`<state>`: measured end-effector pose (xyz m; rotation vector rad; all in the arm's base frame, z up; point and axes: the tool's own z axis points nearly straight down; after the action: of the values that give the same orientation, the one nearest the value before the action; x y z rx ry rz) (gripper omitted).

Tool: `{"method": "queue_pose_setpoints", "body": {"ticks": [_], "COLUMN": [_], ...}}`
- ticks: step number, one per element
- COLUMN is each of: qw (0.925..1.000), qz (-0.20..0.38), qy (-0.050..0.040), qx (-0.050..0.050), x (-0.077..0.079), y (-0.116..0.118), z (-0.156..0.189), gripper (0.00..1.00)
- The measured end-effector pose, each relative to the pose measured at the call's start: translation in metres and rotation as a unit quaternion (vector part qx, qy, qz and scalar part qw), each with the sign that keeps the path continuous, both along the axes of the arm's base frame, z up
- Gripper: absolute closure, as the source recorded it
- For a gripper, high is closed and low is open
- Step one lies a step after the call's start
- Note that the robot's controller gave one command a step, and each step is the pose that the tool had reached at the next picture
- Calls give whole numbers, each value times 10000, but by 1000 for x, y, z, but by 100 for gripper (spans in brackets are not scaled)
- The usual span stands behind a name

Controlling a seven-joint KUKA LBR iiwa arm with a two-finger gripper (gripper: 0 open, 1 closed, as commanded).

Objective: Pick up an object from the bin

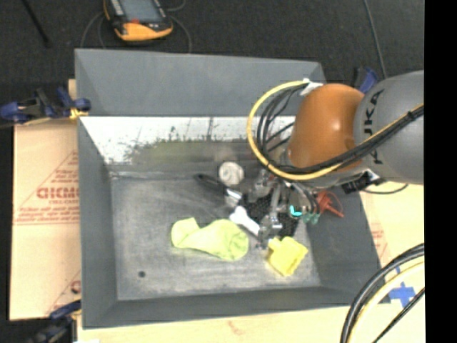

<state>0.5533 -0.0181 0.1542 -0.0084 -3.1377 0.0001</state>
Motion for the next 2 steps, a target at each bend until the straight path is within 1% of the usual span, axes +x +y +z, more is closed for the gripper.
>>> {"method": "queue_pose_setpoints", "body": {"ticks": [1, 2], "qw": [10000, 9996], "qz": [2, 276], "qy": [-37, -60], "qx": [-2, -4], "x": [2, -16], "y": [0, 36], "z": [4, -61], "gripper": [0, 0]}}
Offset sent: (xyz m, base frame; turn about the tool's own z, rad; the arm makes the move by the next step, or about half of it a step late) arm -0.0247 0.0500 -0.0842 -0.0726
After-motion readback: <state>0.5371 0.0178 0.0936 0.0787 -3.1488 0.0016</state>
